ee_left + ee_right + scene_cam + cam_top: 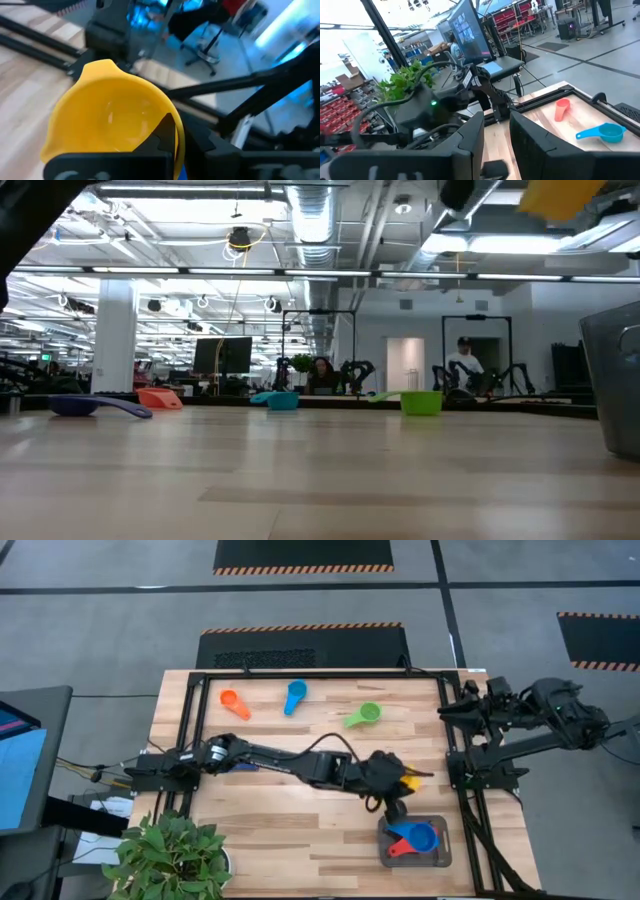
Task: Nest measuring cups in basket
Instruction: Stack the yellow measuring cup on top of the blue measuring cup in the black bin
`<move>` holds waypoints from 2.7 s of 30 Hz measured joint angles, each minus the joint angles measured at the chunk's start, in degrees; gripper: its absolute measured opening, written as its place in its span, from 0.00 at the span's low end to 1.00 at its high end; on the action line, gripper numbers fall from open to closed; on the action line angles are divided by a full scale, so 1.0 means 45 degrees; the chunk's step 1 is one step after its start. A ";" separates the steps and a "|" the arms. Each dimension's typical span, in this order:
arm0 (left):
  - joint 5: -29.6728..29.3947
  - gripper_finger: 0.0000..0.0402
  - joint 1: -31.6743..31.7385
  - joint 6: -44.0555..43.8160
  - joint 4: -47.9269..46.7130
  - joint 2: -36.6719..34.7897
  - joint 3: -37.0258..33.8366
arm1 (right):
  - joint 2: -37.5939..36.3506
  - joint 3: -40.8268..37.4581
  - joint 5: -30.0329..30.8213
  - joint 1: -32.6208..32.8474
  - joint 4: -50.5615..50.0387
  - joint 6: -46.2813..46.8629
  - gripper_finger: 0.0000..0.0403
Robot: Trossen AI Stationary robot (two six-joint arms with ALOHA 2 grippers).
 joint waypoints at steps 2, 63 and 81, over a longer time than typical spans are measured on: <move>-0.0424 0.00 -0.0204 -0.0289 0.0687 0.0169 -0.0137 | 0.0008 0.0000 -0.0020 0.0002 -0.0043 0.0000 0.29; 0.0796 0.14 -0.1354 0.1682 0.4676 0.2307 -0.0088 | 0.0003 -0.0010 -0.0052 0.0010 -0.1328 0.0239 0.29; 0.1875 0.29 -0.0987 0.1156 0.5427 0.2648 -0.0054 | 0.0005 -0.0010 -0.0057 0.0010 -0.1323 0.0233 0.29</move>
